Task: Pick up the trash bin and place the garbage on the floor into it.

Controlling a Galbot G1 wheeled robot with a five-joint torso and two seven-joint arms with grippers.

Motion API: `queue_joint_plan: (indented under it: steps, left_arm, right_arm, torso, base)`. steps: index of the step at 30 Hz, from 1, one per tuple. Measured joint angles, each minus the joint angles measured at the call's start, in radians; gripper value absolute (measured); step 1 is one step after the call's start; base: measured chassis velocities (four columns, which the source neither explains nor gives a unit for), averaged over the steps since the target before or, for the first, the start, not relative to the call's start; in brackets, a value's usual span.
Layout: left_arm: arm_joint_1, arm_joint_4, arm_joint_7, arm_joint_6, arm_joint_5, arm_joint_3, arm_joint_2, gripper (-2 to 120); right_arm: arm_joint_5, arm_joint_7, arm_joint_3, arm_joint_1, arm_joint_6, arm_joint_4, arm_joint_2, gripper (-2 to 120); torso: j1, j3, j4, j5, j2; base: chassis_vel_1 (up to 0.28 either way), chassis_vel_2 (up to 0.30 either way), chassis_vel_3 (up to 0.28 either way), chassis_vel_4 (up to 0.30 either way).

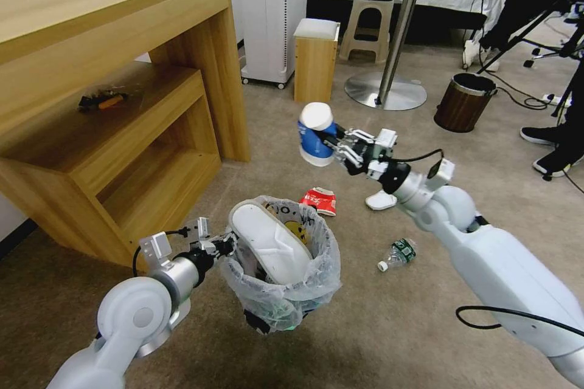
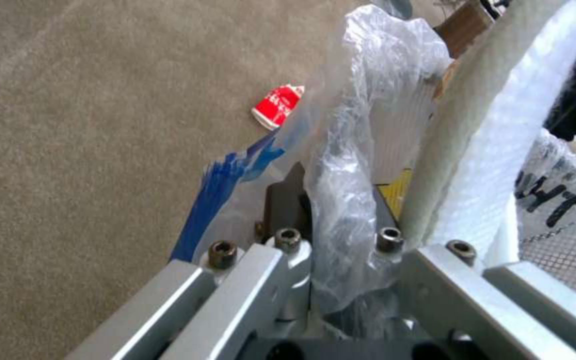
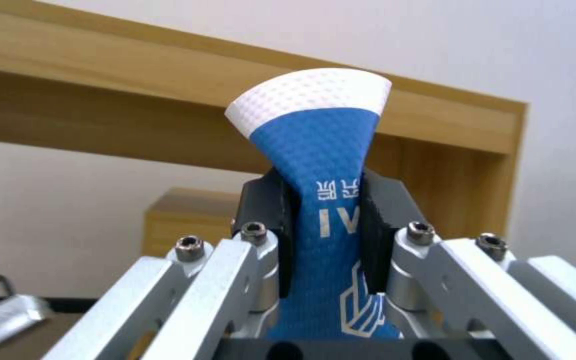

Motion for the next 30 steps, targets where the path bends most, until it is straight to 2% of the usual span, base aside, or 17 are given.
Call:
queue_joint_plan:
  steps: [9,18,30]
  left_arm:
    - [-0.035,0.037,0.001,0.000,-0.004,0.002,-0.003,3]
    - [-0.050,0.048,0.002,-0.001,-0.004,0.005,-0.007,3]
    - [-0.066,0.053,0.003,-0.002,-0.008,-0.001,-0.005,3]
  right_arm:
    - [-0.004,-0.008,-0.078,-0.019,0.006,0.046,0.005,18]
    - [-0.009,-0.041,-0.094,-0.037,0.011,0.054,0.002,18]
    - [-0.015,-0.142,-0.083,-0.077,0.001,0.057,-0.019,17]
  torso:
    - [0.000,0.000,0.0000,0.0000,0.000]
    - [0.000,0.000,-0.0001,0.0001,0.000]
    - [0.000,0.000,0.0000,0.0002,0.000]
  base:
    - [0.000,0.000,0.000,0.000]
    - [0.000,0.000,0.000,0.000]
    - [0.000,0.000,0.000,0.000]
